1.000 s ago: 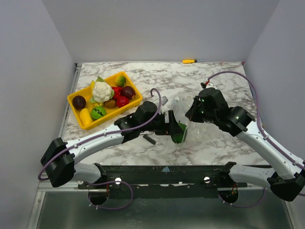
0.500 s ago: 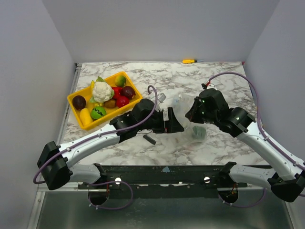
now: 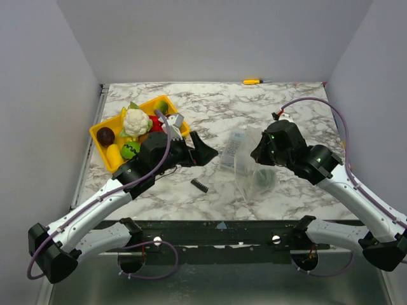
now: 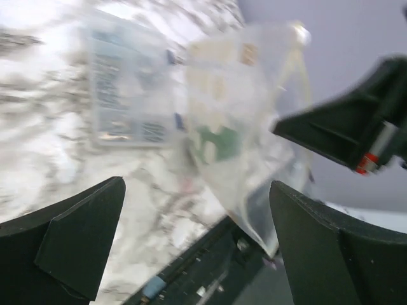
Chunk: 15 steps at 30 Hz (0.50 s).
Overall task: Place the food in the zip-top bag and seal the zipper
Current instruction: Pick up the fake vegetable from the bin.
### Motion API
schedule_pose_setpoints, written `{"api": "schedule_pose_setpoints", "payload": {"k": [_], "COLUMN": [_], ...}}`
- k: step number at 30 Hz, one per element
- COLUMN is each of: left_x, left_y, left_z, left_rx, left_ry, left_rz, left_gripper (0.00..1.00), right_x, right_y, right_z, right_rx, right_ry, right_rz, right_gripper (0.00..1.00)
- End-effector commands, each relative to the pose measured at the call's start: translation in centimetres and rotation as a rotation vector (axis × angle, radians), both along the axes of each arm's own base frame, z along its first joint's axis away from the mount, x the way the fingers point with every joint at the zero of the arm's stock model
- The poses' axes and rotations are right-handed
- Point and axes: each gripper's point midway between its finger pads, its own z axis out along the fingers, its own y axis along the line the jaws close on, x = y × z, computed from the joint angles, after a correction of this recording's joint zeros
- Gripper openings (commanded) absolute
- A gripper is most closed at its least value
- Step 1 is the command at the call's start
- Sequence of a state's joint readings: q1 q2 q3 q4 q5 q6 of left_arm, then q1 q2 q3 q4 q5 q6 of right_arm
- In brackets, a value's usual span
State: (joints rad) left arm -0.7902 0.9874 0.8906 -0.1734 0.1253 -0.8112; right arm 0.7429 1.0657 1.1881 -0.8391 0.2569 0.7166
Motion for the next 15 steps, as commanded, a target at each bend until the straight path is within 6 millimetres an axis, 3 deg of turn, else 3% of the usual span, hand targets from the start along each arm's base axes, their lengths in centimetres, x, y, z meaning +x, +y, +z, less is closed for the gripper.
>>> {"api": "schedule_pose_setpoints", "payload": {"k": [1, 10, 15], "left_x": [4.2, 10.5, 13.9], "left_y": [7.3, 20.1, 24.7], "left_z": [-2.8, -4.5, -5.8], "left_rx": [0.130, 0.267, 0.242], "left_ry": [0.004, 0.025, 0.161], "left_rz": [0.315, 0.776, 0.911], "left_gripper": [0.99, 0.98, 0.99], "right_x": [-0.1, -0.1, 0.1], "right_y": [-1.1, -1.5, -1.4], "right_z": [-0.3, -0.5, -0.6], "right_rx": [-0.041, -0.055, -0.078], "right_ry": [-0.012, -0.018, -0.018], "right_rz": [-0.019, -0.026, -0.015], "right_gripper": [0.00, 0.00, 0.00]}}
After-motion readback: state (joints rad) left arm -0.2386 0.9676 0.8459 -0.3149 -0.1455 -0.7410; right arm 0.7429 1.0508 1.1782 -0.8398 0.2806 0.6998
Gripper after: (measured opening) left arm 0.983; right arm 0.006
